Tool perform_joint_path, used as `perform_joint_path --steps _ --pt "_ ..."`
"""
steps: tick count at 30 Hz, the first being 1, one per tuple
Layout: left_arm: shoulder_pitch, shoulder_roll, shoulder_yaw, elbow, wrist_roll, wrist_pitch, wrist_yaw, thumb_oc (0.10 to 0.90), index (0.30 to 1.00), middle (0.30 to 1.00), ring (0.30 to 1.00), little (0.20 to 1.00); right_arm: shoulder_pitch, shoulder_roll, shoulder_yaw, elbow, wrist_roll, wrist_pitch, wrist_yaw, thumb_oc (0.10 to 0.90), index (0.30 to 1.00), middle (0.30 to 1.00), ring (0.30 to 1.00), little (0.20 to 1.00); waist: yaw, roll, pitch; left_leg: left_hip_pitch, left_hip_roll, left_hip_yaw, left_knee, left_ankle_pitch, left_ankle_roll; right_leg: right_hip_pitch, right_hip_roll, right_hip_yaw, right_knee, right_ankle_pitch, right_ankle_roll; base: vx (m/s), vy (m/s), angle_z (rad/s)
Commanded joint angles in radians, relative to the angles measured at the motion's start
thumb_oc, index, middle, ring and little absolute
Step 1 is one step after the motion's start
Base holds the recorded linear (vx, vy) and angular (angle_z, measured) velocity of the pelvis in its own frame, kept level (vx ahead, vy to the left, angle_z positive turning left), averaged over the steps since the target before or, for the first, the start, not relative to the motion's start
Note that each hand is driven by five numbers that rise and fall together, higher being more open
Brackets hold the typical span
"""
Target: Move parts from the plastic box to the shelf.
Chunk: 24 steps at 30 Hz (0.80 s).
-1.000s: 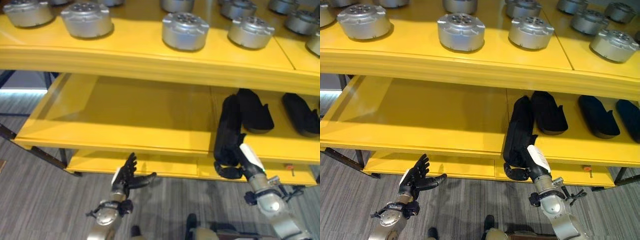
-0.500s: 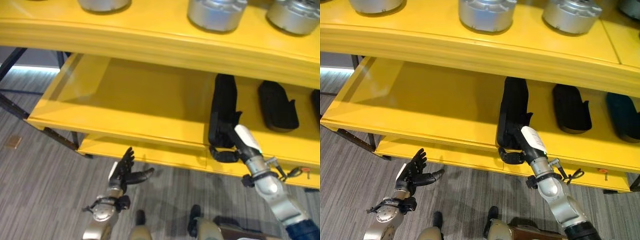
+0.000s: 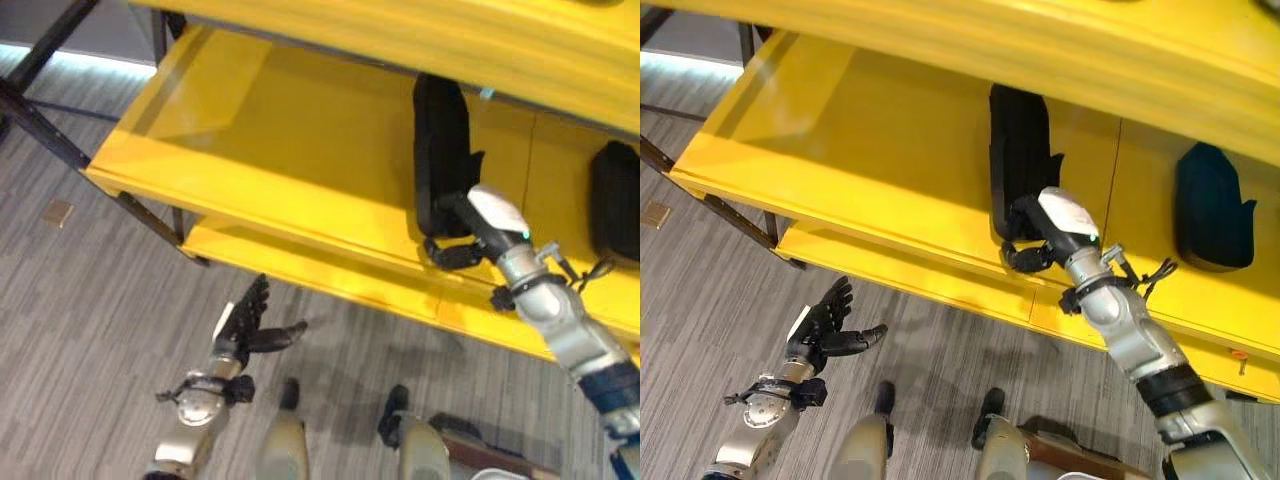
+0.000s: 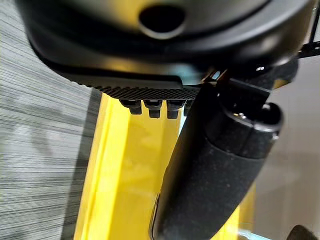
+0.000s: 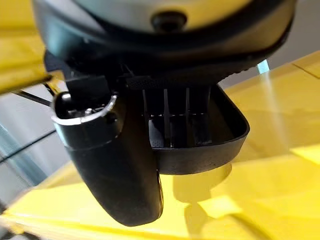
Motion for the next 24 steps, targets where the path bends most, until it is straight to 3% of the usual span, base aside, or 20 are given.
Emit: perform_joint_path --steps 1,9,14,24 --pt "-0.003 0.056 -0.012 -0.153 -0.038 -0.095 -0.011 0.900 1.000 1.000 1.000 1.000 -0.159 -0.082 0.008 -0.032 0.041 -0.023 -0.101 0.400 0.300 0.300 0.300 0.300 0.006 -0.007 -0.075 0.032 0.050 0.009 0.088 -0.083 0.006 -0.008 -0.048 0.102 0.008 0.074 0.075 -0.14 0.033 0.01" --pt "-0.026 0.062 -0.035 -0.153 -0.058 -0.096 -0.002 0.900 1.000 1.000 1.000 1.000 -0.411 -0.100 0.141 0.204 0.051 0.017 -0.114 0.400 0.300 0.300 0.300 0.300 0.016 0.014 -0.029 -0.069 0.053 0.010 0.193 -0.113 0.005 -0.114 -0.042 0.130 0.070 0.064 0.063 -0.07 0.028 -0.04" --pt "-0.051 0.055 -0.046 -0.148 -0.067 -0.103 0.009 0.900 1.000 1.000 1.000 1.000 -0.575 -0.069 0.264 0.378 0.051 0.031 -0.096 0.400 0.300 0.300 0.300 0.300 0.014 0.025 -0.010 -0.106 0.051 0.019 0.219 -0.117 0.005 -0.166 -0.040 0.152 0.081 0.070 0.057 -0.05 0.021 -0.11" --pt "-0.079 0.052 -0.064 -0.133 -0.072 -0.111 0.013 0.900 1.000 1.000 1.000 1.000 -0.640 -0.026 0.350 0.495 0.041 0.034 -0.067 0.400 0.300 0.300 0.300 0.300 0.005 0.028 -0.002 -0.112 0.053 0.025 0.216 -0.115 0.000 -0.177 -0.035 0.161 0.072 0.075 0.054 -0.01 -0.004 -0.05"
